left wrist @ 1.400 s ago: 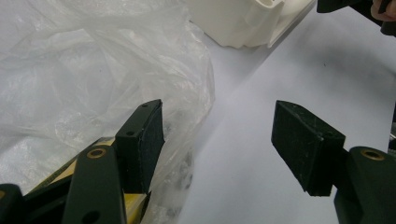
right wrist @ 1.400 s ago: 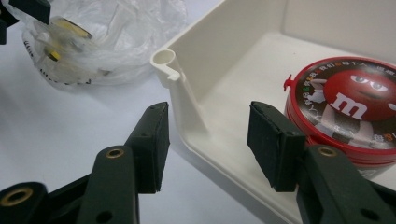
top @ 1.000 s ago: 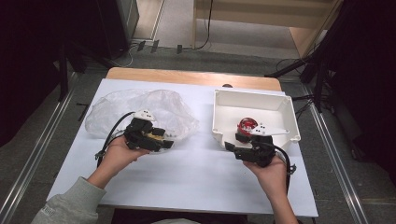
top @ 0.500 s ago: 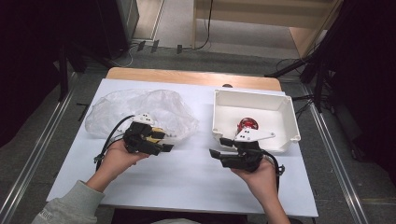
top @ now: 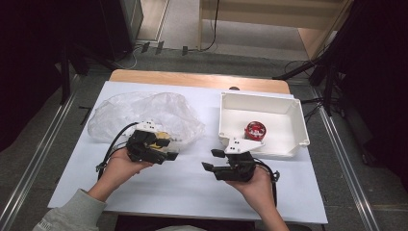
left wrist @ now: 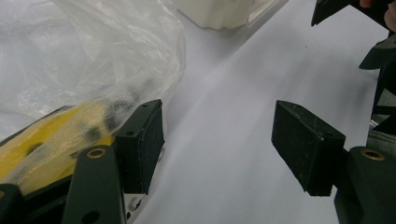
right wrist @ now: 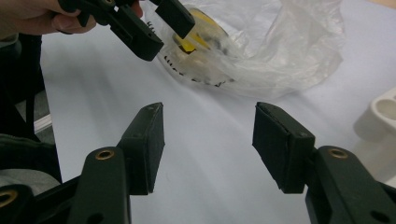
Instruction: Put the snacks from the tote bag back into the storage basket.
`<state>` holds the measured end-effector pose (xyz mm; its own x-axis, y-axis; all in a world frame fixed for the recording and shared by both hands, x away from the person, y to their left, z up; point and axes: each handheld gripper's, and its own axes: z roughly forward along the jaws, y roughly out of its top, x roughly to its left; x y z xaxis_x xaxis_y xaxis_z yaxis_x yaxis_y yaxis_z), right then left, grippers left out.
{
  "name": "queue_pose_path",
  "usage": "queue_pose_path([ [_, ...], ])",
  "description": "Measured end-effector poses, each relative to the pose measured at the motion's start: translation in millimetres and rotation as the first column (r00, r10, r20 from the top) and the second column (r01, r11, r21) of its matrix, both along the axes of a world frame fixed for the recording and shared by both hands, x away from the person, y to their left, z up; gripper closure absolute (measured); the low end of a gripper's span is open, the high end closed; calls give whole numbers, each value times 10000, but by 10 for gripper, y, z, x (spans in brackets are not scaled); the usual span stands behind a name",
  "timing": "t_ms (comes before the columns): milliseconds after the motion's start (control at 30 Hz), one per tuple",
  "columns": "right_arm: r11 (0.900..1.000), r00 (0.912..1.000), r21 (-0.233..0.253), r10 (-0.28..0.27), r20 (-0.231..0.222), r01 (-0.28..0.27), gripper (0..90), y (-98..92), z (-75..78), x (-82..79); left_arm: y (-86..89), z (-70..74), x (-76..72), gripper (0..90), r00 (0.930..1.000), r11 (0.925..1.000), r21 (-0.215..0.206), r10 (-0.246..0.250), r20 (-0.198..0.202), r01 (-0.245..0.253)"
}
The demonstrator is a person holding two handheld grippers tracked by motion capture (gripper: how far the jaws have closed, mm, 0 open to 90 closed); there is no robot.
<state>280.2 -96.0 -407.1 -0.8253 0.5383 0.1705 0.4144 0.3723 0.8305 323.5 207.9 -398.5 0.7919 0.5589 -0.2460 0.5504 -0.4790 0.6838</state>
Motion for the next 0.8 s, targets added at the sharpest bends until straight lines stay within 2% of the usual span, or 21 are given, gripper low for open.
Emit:
queue_pose_path([
  [167, 9995, 9997, -193, 246, -44, -247, 450, 69, -72, -5, -5, -18, -14, 350, 10000, 10000, -10, -56, 16, 56],
  [267, 9997, 9997, -165, 200, -155, -203, 449, 85, -107, -3, -1, -39, -35, 351, 10000, 9999, -134, -22, 25, 22],
  [533, 9999, 9997, -133, 104, -243, -107, 457, 101, -184, 1, -18, -84, -51, 351, 9999, 9999, 38, -147, -28, 147],
  [800, 9994, 9995, -301, 134, -291, -143, 456, 111, -216, 14, -4, -102, -40, 350, 9999, 9999, 5, -117, -57, 117],
])
